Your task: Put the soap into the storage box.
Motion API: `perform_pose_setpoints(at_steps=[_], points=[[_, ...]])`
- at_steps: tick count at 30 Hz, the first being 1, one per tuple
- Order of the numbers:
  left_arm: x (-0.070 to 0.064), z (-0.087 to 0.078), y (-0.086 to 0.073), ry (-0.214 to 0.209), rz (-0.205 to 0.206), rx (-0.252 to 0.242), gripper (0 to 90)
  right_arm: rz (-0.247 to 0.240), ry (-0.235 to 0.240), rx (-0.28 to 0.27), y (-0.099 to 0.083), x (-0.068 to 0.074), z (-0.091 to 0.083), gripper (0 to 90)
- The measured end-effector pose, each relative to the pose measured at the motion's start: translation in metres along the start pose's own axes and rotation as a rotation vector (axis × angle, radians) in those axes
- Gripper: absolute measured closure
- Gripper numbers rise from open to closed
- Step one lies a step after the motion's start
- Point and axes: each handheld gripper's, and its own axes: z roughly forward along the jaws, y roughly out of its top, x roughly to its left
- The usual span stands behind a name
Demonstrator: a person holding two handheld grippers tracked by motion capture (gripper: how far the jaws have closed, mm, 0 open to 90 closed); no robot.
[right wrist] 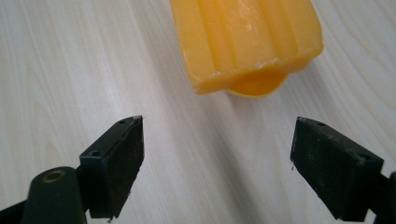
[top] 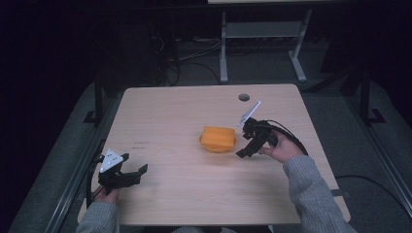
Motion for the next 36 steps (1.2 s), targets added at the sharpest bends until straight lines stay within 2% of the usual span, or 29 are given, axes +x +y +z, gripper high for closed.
perform_pose_setpoints(at_steps=[7,11,17,21,36], points=[[0.000,0.000,0.000,0.001,0.001,0.000,13.6,0.039,0.009,-0.004,-0.013,-0.002,0.000,17.1],[0.000,-0.001,0.000,0.002,0.000,-0.005,13.6,0.035,0.003,-0.007,-0.019,0.000,-0.002,17.6],[0.000,0.000,0.000,0.001,0.002,-0.003,13.6,0.054,0.002,-0.002,-0.030,0.001,-0.001,17.4],[0.000,0.000,0.000,0.001,0.000,-0.003,13.6,0.066,-0.005,-0.017,-0.038,0.002,-0.002,17.5],[-0.001,0.000,-0.001,0.002,0.004,-0.002,13.6,0.143,-0.013,-0.042,-0.072,0.006,-0.013,17.3]])
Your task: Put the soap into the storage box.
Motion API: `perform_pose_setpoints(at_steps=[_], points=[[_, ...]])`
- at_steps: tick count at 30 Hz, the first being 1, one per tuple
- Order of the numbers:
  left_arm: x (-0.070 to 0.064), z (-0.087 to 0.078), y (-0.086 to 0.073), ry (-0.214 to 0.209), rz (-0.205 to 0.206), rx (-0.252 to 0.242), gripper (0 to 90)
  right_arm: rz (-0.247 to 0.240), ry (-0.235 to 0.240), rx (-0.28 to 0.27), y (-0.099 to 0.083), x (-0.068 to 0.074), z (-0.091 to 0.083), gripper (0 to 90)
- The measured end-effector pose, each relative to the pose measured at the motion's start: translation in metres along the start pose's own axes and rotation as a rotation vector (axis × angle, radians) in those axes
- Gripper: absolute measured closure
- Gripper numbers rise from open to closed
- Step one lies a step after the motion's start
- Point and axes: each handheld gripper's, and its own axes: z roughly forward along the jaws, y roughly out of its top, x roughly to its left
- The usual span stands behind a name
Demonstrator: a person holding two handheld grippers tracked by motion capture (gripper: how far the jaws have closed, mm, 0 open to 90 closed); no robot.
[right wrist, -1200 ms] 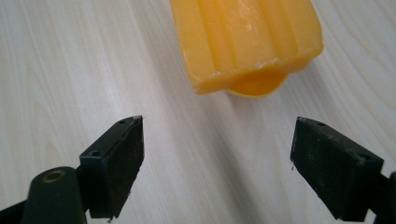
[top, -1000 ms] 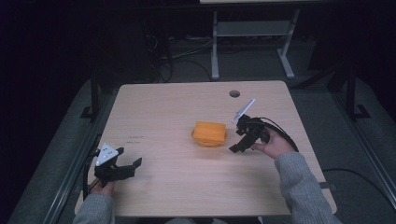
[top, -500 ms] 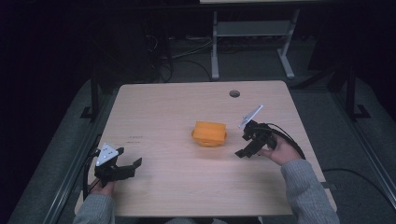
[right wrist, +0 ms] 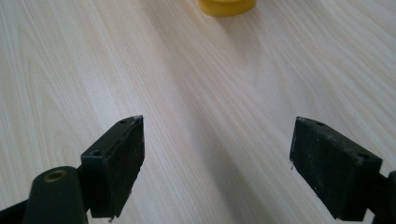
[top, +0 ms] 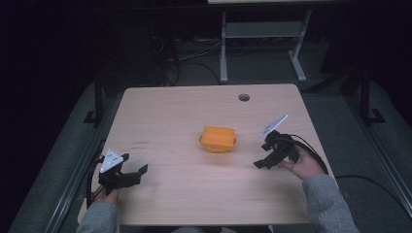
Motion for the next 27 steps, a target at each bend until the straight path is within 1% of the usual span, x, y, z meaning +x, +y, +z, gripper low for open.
perform_pose_setpoints(at_steps=[6,8,9,10,13,15,17,19,22,27], points=[[0.000,0.000,0.000,0.000,0.000,0.002,13.6,0.019,-0.001,-0.011,-0.010,-0.001,-0.004,17.3],[0.000,0.000,0.000,0.001,-0.004,0.001,13.6,0.018,-0.005,-0.013,-0.013,-0.001,-0.004,17.2],[0.000,0.000,0.000,0.002,-0.004,0.003,13.6,0.025,0.000,-0.016,-0.014,-0.001,-0.005,17.2],[0.000,0.000,0.000,0.001,-0.006,0.002,13.6,0.021,-0.007,-0.015,-0.015,-0.001,-0.005,17.2],[0.000,0.000,0.000,0.002,-0.005,0.004,13.6,0.029,-0.010,-0.019,-0.020,-0.001,-0.007,17.2],[0.000,0.000,0.000,0.002,-0.004,0.004,13.7,0.040,-0.006,-0.022,-0.024,-0.001,-0.007,17.2],[0.000,0.000,0.000,0.002,-0.002,0.004,13.6,0.040,-0.014,-0.023,-0.029,-0.001,-0.007,17.2],[0.000,0.000,0.000,0.001,-0.003,0.003,13.6,0.051,-0.007,-0.025,-0.034,-0.001,-0.007,17.1],[0.000,0.001,-0.001,0.000,-0.003,-0.002,13.6,0.061,-0.015,-0.029,-0.041,-0.001,-0.007,17.0],[0.000,0.001,-0.001,-0.003,0.002,0.011,13.6,0.083,-0.014,-0.039,-0.053,-0.001,-0.008,17.0]])
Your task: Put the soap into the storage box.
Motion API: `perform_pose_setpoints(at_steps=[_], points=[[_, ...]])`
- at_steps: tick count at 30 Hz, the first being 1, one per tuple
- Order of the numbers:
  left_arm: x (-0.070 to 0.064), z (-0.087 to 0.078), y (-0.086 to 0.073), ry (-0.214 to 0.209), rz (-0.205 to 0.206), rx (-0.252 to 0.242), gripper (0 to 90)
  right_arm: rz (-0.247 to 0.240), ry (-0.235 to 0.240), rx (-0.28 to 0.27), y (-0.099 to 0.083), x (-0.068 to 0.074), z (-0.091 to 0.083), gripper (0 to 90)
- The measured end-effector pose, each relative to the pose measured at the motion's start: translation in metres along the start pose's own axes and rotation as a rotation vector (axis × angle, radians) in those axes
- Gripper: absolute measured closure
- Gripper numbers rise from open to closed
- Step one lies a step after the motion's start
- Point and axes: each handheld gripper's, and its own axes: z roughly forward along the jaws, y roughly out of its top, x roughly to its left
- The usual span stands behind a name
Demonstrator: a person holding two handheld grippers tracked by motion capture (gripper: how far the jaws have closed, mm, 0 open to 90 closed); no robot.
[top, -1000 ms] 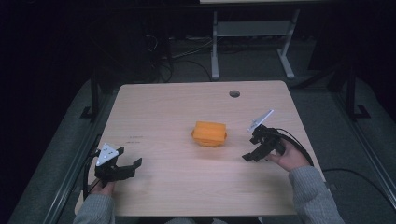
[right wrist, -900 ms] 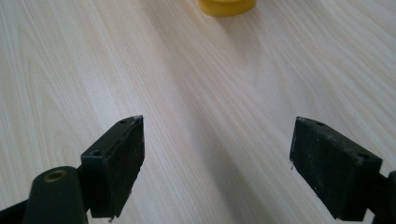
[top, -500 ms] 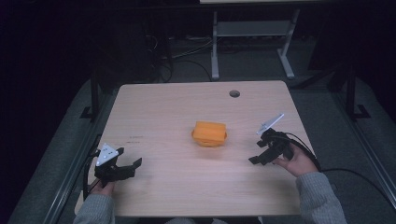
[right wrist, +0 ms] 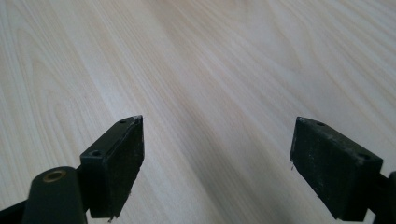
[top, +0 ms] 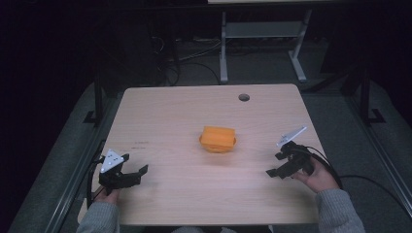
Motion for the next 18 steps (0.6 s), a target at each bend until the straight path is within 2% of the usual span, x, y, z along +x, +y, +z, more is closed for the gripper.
perform_pose_setpoints(at_steps=[6,18], points=[[-0.001,0.001,0.000,-0.003,-0.003,0.001,13.6,0.021,0.001,-0.017,-0.010,0.001,-0.002,17.0],[-0.002,0.001,-0.002,-0.026,0.018,0.007,13.6,0.061,-0.012,-0.048,-0.031,0.005,-0.004,16.9]])
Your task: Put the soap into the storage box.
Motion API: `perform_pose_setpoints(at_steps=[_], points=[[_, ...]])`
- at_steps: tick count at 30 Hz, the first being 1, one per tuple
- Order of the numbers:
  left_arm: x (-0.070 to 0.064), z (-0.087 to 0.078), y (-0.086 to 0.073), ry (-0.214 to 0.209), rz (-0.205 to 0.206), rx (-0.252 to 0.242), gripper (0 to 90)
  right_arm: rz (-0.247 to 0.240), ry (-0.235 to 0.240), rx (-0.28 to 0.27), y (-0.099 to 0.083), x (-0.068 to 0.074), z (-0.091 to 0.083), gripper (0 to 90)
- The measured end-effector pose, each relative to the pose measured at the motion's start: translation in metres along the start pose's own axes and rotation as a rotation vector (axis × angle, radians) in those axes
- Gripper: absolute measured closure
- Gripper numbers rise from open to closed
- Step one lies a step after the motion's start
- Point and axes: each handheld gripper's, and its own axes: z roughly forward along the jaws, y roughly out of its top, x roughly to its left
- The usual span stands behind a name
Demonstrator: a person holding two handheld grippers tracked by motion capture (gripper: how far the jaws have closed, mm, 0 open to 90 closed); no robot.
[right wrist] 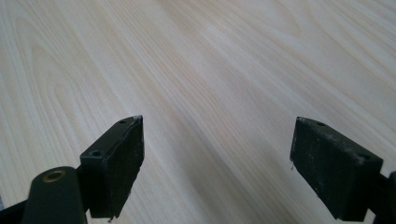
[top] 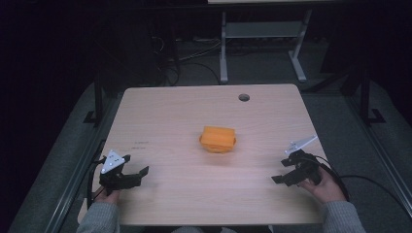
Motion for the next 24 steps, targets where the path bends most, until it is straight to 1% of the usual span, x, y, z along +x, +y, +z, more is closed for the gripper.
perform_pose_setpoints(at_steps=[6,9,12,15,16,17,18,19,21,22,23,24], points=[[-0.001,0.000,0.000,-0.010,0.020,0.013,13.6,0.020,-0.003,-0.025,-0.011,0.001,-0.004,16.8],[-0.001,0.000,-0.001,-0.017,0.020,0.014,13.6,0.025,-0.010,-0.038,-0.018,0.003,-0.004,16.8],[-0.001,0.001,-0.001,-0.025,0.017,0.016,13.6,0.044,-0.006,-0.051,-0.023,0.005,-0.003,16.8],[-0.001,0.001,-0.001,-0.027,0.017,0.012,13.6,0.041,-0.013,-0.061,-0.027,0.005,-0.003,16.8],[-0.001,0.001,-0.001,-0.028,0.016,0.014,13.6,0.051,-0.016,-0.065,-0.028,0.006,-0.003,16.8],[-0.001,0.001,-0.001,-0.030,0.018,0.013,13.6,0.046,-0.016,-0.077,-0.030,0.006,-0.004,16.7],[-0.001,0.001,-0.001,-0.031,0.022,0.015,13.6,0.057,-0.013,-0.084,-0.031,0.007,-0.004,16.7],[-0.001,0.002,-0.001,-0.032,0.025,0.017,13.6,0.051,-0.015,-0.088,-0.032,0.007,-0.004,16.6],[-0.003,0.003,-0.001,-0.037,0.024,0.016,13.6,0.059,-0.022,-0.078,-0.033,0.009,-0.003,16.4],[-0.003,0.003,0.000,-0.038,0.027,0.022,13.6,0.050,-0.029,-0.076,-0.034,0.010,-0.003,16.3],[-0.004,0.003,0.000,-0.039,0.032,0.018,13.6,0.061,-0.033,-0.073,-0.034,0.011,-0.003,16.1],[-0.004,0.003,0.000,-0.039,0.034,0.017,13.6,0.048,-0.037,-0.073,-0.034,0.012,-0.004,16.0]])
